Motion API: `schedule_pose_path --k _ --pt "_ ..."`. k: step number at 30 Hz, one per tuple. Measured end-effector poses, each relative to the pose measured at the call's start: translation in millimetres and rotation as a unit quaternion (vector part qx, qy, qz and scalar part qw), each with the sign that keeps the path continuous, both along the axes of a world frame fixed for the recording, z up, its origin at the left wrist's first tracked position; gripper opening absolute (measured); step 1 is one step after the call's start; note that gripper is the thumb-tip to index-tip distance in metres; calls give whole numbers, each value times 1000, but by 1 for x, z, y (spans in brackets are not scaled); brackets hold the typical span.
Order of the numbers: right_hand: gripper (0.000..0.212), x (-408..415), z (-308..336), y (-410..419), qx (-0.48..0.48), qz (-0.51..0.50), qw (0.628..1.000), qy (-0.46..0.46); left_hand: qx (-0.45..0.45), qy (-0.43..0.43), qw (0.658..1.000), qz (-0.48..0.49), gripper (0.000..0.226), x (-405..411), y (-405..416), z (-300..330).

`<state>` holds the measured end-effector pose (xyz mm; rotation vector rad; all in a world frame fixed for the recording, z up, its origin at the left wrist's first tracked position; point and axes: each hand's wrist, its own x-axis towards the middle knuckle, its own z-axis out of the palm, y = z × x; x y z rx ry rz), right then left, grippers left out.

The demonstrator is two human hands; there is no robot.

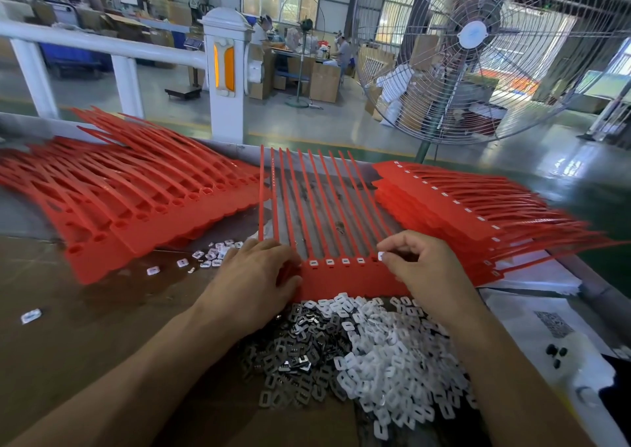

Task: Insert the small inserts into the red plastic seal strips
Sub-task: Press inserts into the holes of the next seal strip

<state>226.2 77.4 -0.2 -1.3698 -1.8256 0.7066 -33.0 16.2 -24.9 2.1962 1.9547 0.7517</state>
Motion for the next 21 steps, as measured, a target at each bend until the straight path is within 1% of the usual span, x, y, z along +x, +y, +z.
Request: schedule_pose_path --k 6,16,21 --pt "19 3 -3 3 -1 -23 999 28 6 -6 1000 5 27 -2 1 0" --pt "15 3 -12 15 20 -37 998 -44 7 -7 1000 12 27 -2 2 -2" --pt "17 4 -15 17 40 -25 997 -53 4 -6 1000 11 28 -3 2 -2"
